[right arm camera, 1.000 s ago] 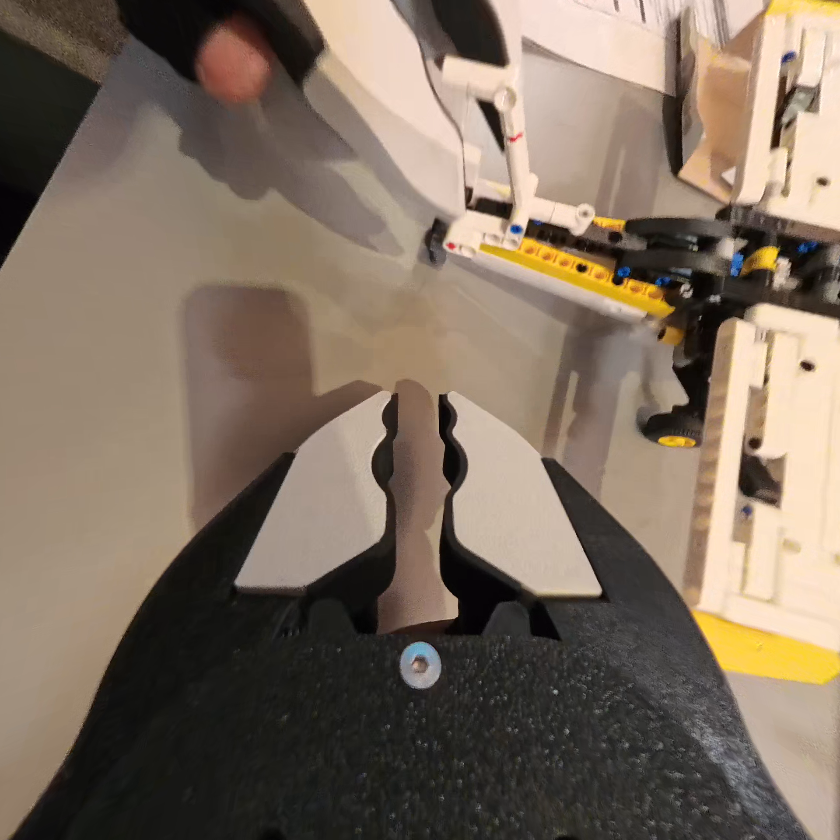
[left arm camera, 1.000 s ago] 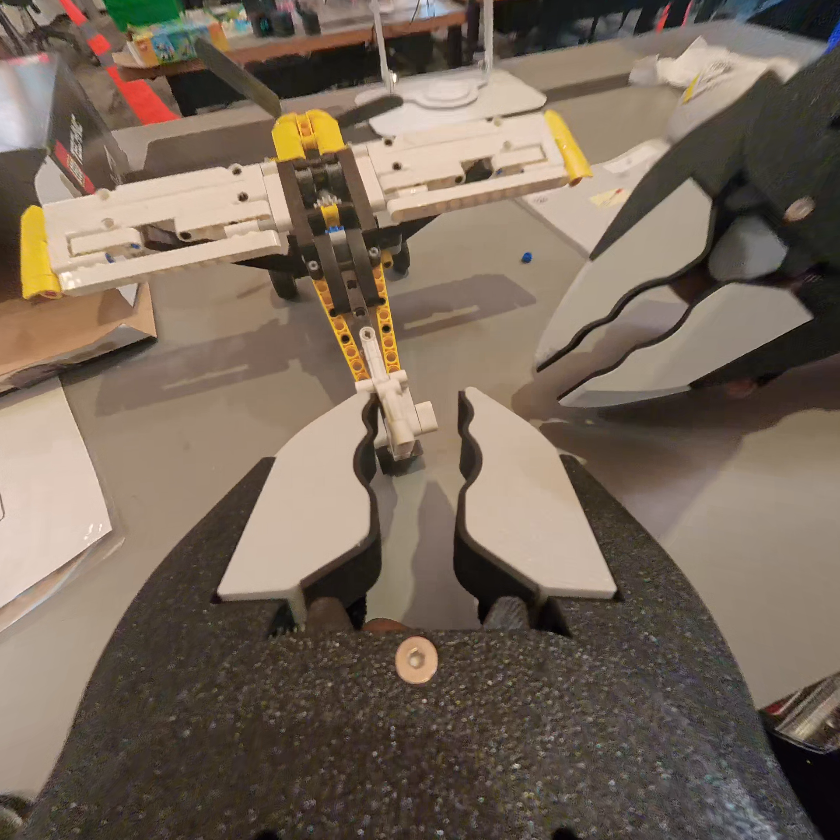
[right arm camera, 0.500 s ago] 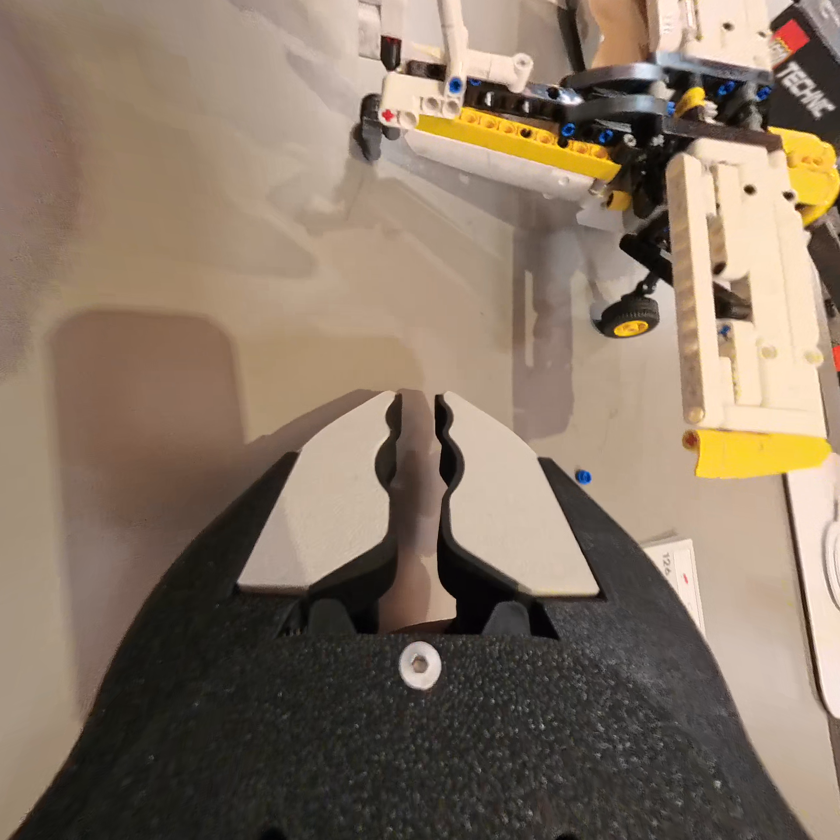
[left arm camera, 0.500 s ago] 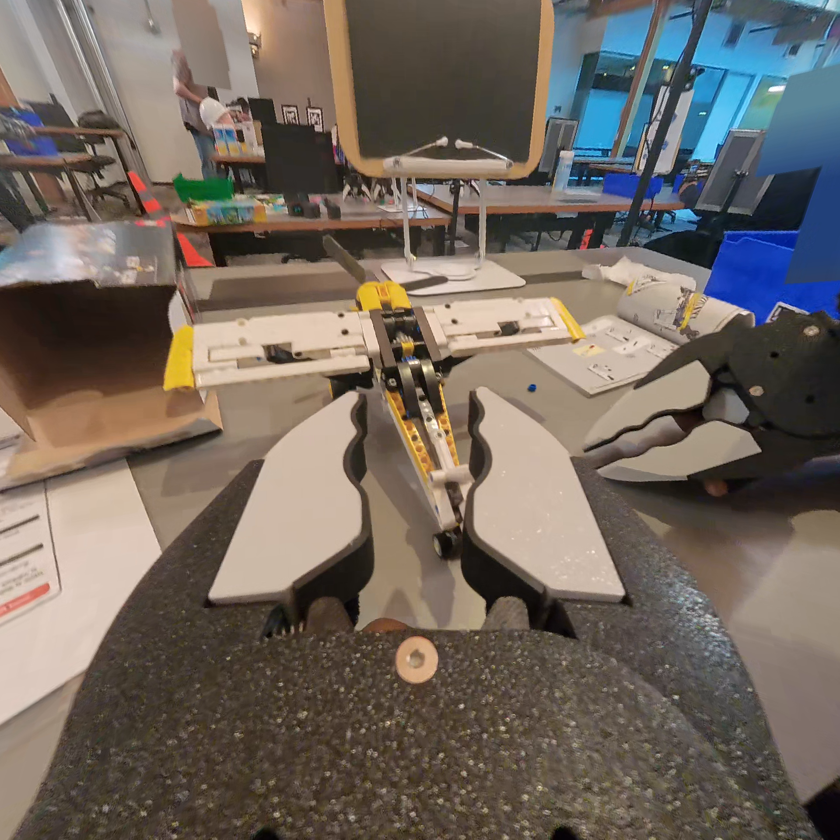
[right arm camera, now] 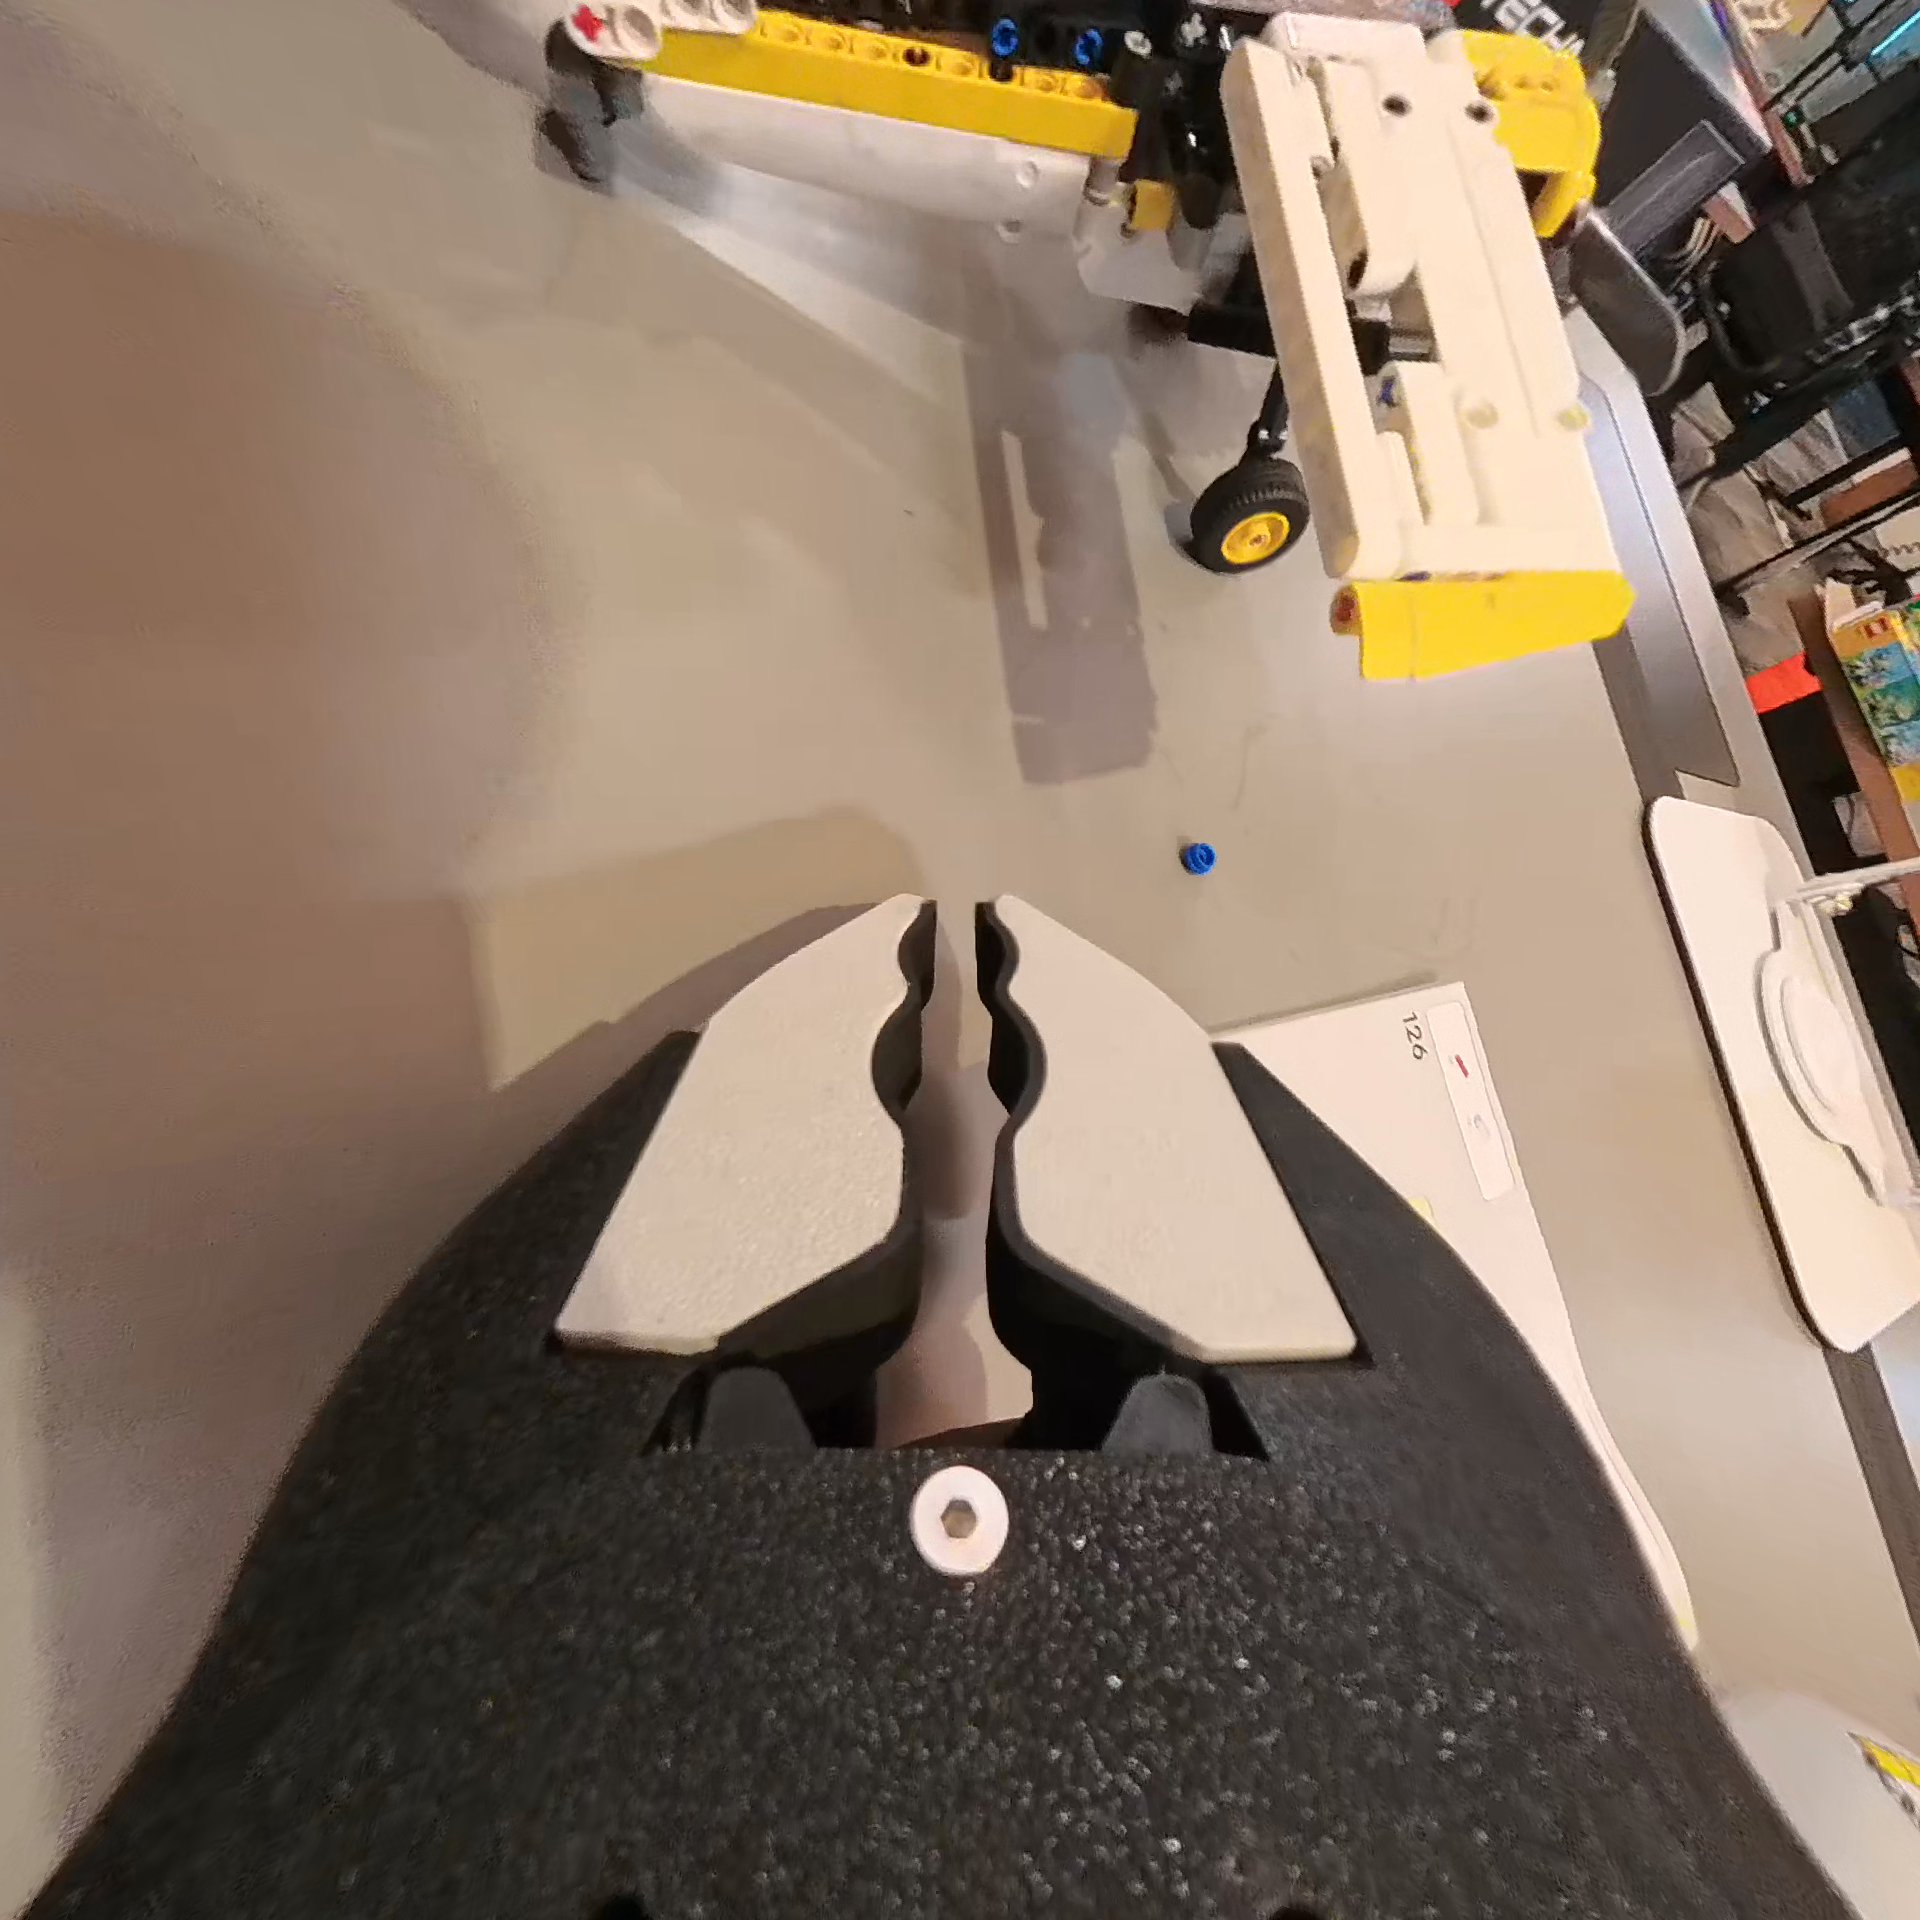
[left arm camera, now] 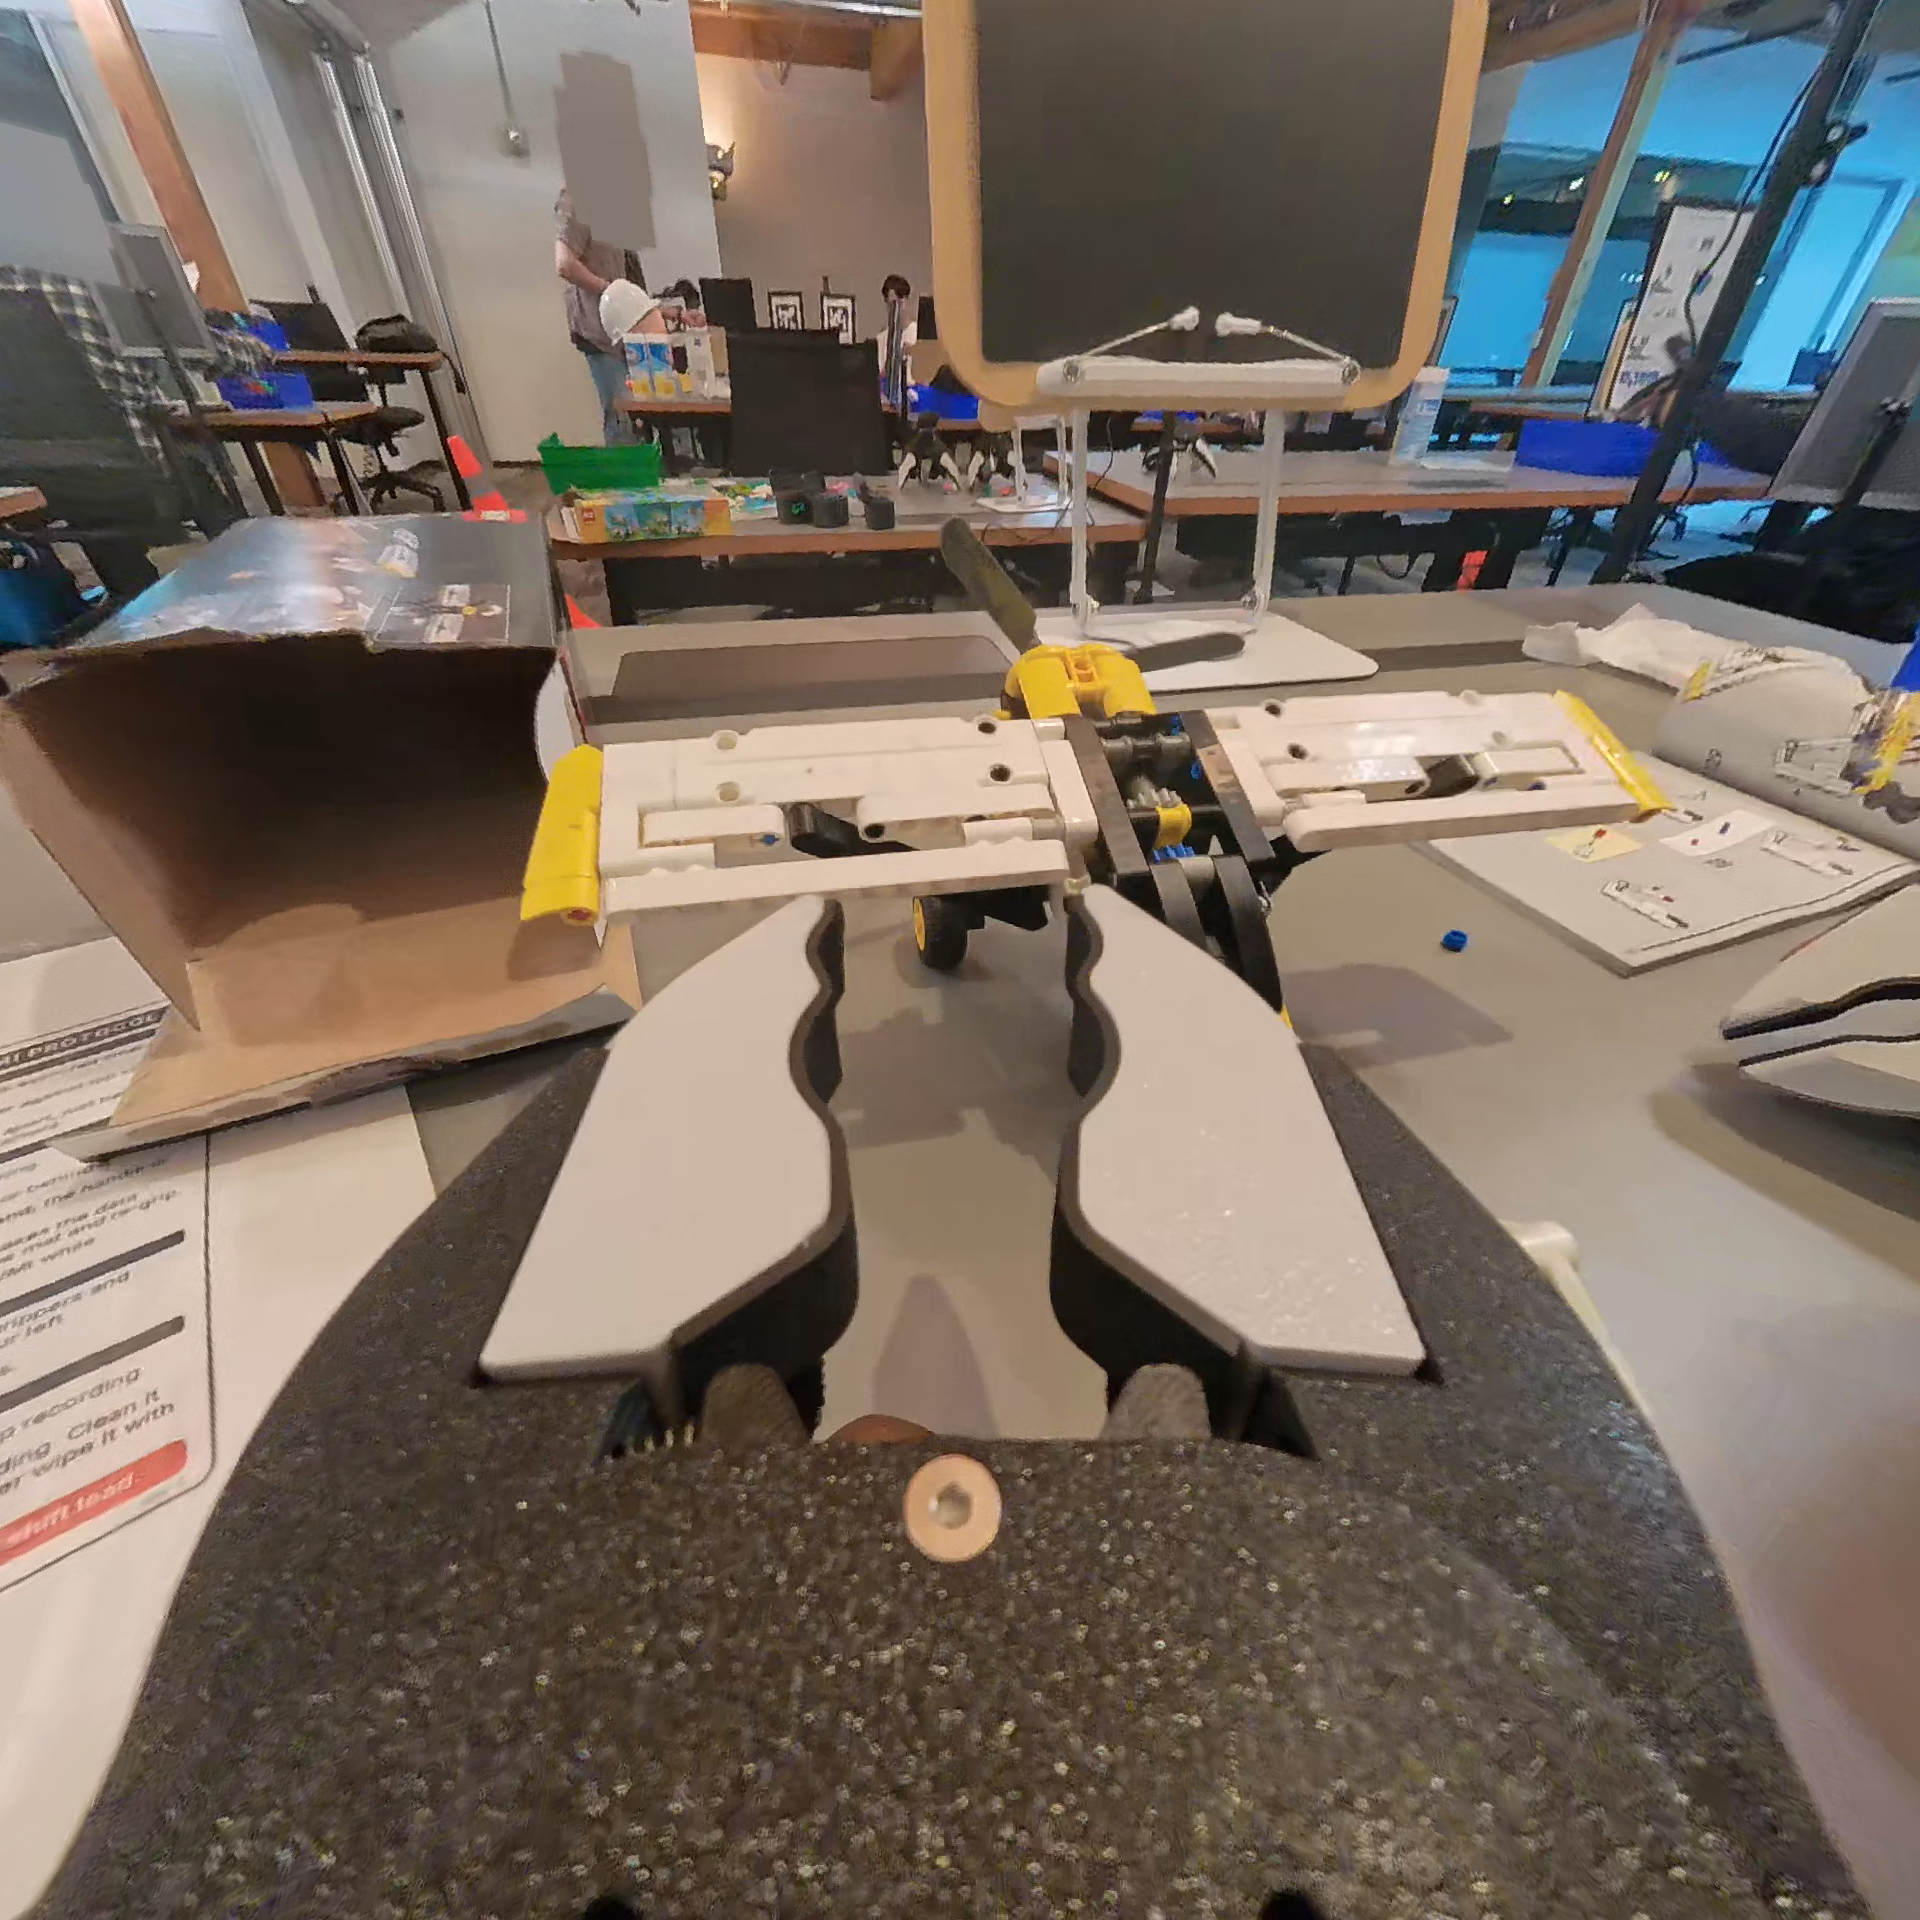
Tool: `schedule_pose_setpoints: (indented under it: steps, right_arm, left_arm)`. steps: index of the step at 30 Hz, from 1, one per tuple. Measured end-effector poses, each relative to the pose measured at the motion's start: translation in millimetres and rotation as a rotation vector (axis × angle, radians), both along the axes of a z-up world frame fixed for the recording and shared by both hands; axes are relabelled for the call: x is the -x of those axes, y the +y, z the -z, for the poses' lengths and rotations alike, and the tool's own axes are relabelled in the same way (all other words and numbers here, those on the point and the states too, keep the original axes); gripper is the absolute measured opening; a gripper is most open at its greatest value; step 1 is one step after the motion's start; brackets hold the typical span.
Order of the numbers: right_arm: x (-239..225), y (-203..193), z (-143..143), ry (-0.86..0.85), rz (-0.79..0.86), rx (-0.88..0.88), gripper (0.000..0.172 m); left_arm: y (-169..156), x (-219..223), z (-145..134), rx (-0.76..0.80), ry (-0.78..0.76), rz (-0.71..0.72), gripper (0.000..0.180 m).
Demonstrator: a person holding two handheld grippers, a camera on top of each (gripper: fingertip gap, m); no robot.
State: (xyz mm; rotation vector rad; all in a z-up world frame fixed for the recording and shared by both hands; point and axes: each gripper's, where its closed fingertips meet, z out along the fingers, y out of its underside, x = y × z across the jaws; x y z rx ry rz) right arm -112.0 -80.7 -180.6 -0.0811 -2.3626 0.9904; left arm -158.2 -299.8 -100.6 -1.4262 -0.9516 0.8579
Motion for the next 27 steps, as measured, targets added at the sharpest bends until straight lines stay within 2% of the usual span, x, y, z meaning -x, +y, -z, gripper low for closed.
schedule_pose_setpoints:
  steps: [9,17,22,27]
  right_arm:
    - [6,1,2,-0.010,0.028,-0.007,0.000]
    - [9,1,3,-0.058,0.059,-0.005,0.000]
    - [1,-7,6,-0.226,0.063,0.043,0.009]
    - [-20,-41,-5,-0.456,0.024,0.197,0.011]
  left_arm:
    - [-3,5,4,-0.089,-0.060,0.033,0.038]
    - [11,3,11,-0.066,-0.121,0.122,0.037]
    - [31,-10,24,-0.076,-0.250,0.283,0.037]
    - [36,-25,30,-0.141,-0.381,0.433,0.036]
